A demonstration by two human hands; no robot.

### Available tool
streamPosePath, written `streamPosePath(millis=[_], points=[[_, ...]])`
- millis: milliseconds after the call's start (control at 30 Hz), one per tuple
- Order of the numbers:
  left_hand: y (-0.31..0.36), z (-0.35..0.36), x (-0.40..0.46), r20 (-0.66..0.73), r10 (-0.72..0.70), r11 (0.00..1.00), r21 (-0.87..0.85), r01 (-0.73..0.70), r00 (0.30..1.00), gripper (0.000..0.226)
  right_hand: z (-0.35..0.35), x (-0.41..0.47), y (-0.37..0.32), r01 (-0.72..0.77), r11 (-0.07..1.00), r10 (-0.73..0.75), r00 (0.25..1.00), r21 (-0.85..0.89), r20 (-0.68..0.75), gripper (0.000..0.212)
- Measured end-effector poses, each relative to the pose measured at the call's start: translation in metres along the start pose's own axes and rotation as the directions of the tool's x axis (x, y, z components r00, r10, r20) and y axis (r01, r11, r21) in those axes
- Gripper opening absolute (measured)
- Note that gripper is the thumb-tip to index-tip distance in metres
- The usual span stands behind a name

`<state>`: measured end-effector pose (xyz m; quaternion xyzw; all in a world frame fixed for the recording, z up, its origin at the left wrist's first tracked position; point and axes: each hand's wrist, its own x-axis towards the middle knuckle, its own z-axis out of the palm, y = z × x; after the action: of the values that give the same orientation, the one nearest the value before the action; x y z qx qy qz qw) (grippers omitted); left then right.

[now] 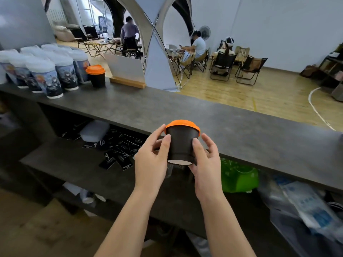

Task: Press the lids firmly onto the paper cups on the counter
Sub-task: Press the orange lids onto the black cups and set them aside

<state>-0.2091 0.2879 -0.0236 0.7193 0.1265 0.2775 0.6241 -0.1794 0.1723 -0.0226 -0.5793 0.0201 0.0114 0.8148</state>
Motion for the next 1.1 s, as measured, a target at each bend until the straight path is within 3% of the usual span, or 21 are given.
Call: streamPosePath(millis=[100,200,333,433,533,600,667,767,867,1000,1100], points=[[-0.004,-0.005,0.017,0.016,-0.042,0.999,-0.008,0.042,0.999,0.039,0.019,0.011,0.007,0.064,0.998,-0.065,0.998,-0.019,-0.008,0.044],[-0.009,-0.008,0.042,0.145,-0.146,0.977,-0.137,0.166,0.979,0.047,0.040,0.030,0.017,0.154,0.987,-0.155,0.987,-0.038,-0.028,0.026],[-0.015,-0.026,0.093,0.267,-0.307,0.895,-0.247,0.372,0.914,0.040,0.082,0.062,0.036,0.353,0.875,-0.375,0.927,-0.332,-0.001,0.029],[-0.027,-0.051,0.141,0.373,-0.472,0.745,-0.316,0.588,0.799,0.042,0.122,0.093,0.050,0.380,0.872,-0.382,0.922,-0.308,0.058,0.033],[-0.038,-0.082,0.189,0.532,-0.580,0.474,-0.396,0.786,0.617,0.058,0.167,0.124,0.057,0.435,0.851,-0.437,0.897,-0.294,0.060,0.035],[-0.043,-0.101,0.219,0.593,-0.597,0.350,-0.413,0.841,0.540,0.059,0.197,0.147,0.063,0.436,0.849,-0.440,0.896,-0.297,0.059,0.029],[-0.049,-0.117,0.246,0.626,-0.592,0.288,-0.423,0.859,0.507,0.060,0.224,0.167,0.069,0.426,0.861,-0.421,0.903,-0.278,0.081,0.022],[-0.061,-0.135,0.275,0.628,-0.586,0.239,-0.470,0.850,0.512,0.063,0.254,0.187,0.078,0.420,0.880,-0.402,0.907,-0.221,0.123,0.027],[-0.077,-0.149,0.298,0.602,-0.581,0.268,-0.494,0.827,0.547,0.060,0.275,0.201,0.089,0.381,0.906,-0.360,0.923,-0.185,0.137,0.026],[-0.091,-0.160,0.322,0.531,-0.564,0.386,-0.508,0.770,0.633,0.052,0.293,0.214,0.107,0.291,0.940,-0.273,0.955,-0.177,0.116,0.023],[-0.100,-0.164,0.337,0.419,-0.483,0.622,-0.453,0.638,0.769,0.055,0.307,0.218,0.111,0.222,0.957,-0.210,0.975,-0.190,0.078,0.026]])
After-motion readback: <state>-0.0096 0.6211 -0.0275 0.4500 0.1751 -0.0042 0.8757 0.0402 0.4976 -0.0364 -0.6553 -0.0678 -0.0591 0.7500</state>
